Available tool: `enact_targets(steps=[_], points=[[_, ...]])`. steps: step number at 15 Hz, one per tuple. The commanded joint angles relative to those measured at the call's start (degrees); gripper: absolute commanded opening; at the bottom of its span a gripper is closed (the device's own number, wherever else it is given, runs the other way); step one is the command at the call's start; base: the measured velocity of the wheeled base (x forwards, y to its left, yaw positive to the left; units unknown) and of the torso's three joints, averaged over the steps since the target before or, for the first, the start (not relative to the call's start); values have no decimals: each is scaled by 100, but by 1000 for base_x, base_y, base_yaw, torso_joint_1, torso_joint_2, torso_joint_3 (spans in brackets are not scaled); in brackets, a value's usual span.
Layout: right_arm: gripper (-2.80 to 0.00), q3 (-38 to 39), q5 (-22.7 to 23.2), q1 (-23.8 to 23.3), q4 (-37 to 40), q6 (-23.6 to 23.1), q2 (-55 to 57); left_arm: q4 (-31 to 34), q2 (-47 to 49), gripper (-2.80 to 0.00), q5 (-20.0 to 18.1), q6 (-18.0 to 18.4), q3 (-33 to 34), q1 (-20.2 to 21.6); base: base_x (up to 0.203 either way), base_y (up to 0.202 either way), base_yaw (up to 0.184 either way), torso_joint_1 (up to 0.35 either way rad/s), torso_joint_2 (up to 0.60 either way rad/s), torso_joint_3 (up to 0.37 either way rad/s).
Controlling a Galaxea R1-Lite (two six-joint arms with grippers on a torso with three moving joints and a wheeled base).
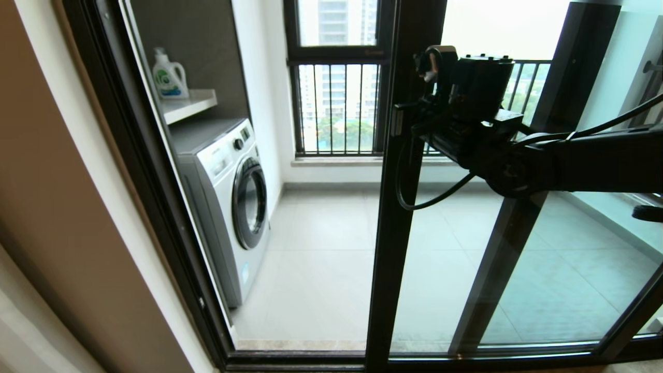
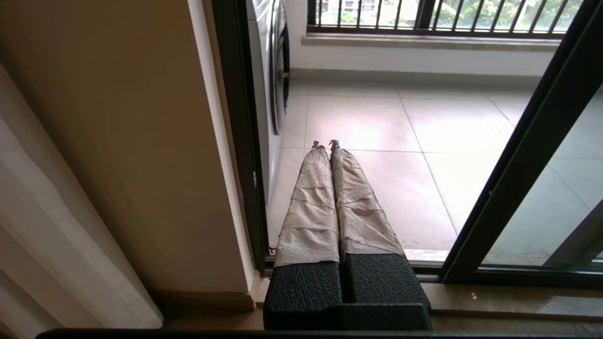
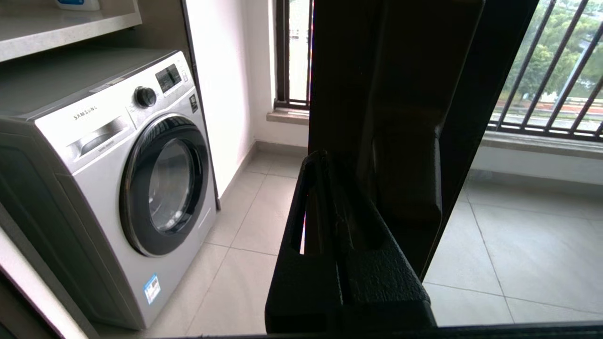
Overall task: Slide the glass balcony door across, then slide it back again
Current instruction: Open the slid door
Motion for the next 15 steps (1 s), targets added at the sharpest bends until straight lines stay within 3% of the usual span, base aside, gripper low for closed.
enact_targets(steps=[1, 5, 15], points=[[-280, 491, 29, -65, -269, -8, -286, -4, 14, -280, 2, -2, 0, 1, 0, 0, 0, 0, 0, 0], [-280, 1103, 40, -246, -553, -23, -678, -4, 9, -280, 2, -2, 0, 1, 0, 0, 0, 0, 0, 0], [-280, 1403, 245, -1132, -564, -3, -983, -4, 10, -280, 2, -2, 0, 1, 0, 0, 0, 0, 0, 0]])
